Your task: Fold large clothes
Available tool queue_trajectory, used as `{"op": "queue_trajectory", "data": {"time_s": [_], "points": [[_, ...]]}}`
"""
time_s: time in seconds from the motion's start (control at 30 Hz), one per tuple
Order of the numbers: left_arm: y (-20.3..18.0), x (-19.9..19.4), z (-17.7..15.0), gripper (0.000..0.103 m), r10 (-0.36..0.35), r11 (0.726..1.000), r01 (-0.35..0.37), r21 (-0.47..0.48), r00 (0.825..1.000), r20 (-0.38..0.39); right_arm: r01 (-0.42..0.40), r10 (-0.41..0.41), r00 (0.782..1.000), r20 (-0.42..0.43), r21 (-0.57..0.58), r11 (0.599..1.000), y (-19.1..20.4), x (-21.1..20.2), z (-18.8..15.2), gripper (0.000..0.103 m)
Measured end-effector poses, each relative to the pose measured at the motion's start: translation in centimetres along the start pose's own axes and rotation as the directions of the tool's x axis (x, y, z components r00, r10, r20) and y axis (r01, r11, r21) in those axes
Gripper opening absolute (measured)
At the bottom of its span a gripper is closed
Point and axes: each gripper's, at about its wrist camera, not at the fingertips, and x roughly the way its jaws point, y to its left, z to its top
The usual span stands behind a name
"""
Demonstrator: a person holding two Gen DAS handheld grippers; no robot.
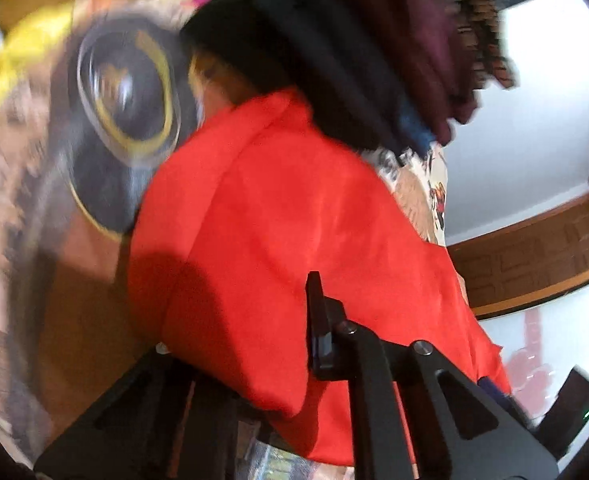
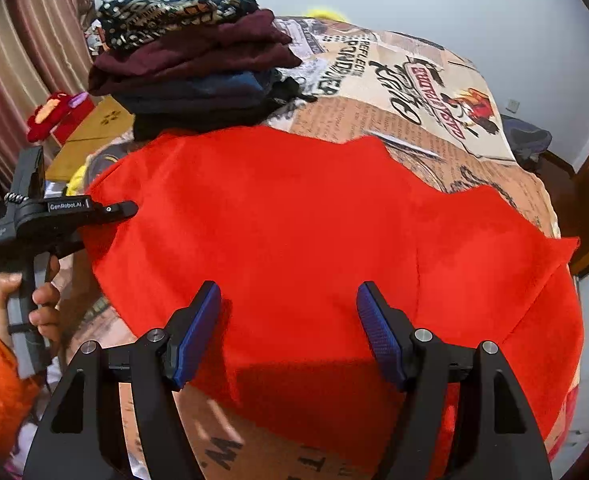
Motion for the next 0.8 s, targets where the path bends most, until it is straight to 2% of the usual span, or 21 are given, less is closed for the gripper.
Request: {"op": "queue_trajectory", "data": {"time_s": [0.13,0.27,0.4,0.57,0.7,0.8], "points": [[-3.0,-4.3,0.5,0.003,-0.019,0.996,0.008,0.088,0.992,0.127,-0.043,0.043,0.999,0.025,-0.005,0.999,0.9,-0.6,1.4,0.067],[-5.8,-9.6,0.2,0.003,-0.048,0.982,0.001,0.191,0.968,0.245,-0.084,0.084,0.996,-0.008,0.005,0.996,2.0,1.0,2.3,0.067],[-8.0,-13.2,0.1,0.003,-0.046,0.957,-0.058,0.286,0.938,0.343,-0.178,0.175,0.977,-0.119,-0.017,0.984,4.4,4.4,2.0,0.067],[-11.0,-15.5,-1.7,0.003,-0.032,0.905,-0.148,0.4,0.912,0.409,-0.263,0.252,0.957,-0.144,-0.069,0.962,7.1,5.1,1.9,0.067],[-14.6,-14.6,-2.7,0.003,-0.087,0.859,-0.123,0.496,0.921,0.38,-0.32,0.32,0.943,-0.09,0.007,0.947,4.8,3.1,2.7,0.067],[-18.2,-12.7,-4.0,0.003,-0.132,0.813,-0.083,0.576,0.938,0.322,-0.279,0.279,0.96,0.005,0.066,0.958,1.2,0.2,2.8,0.067]]}}
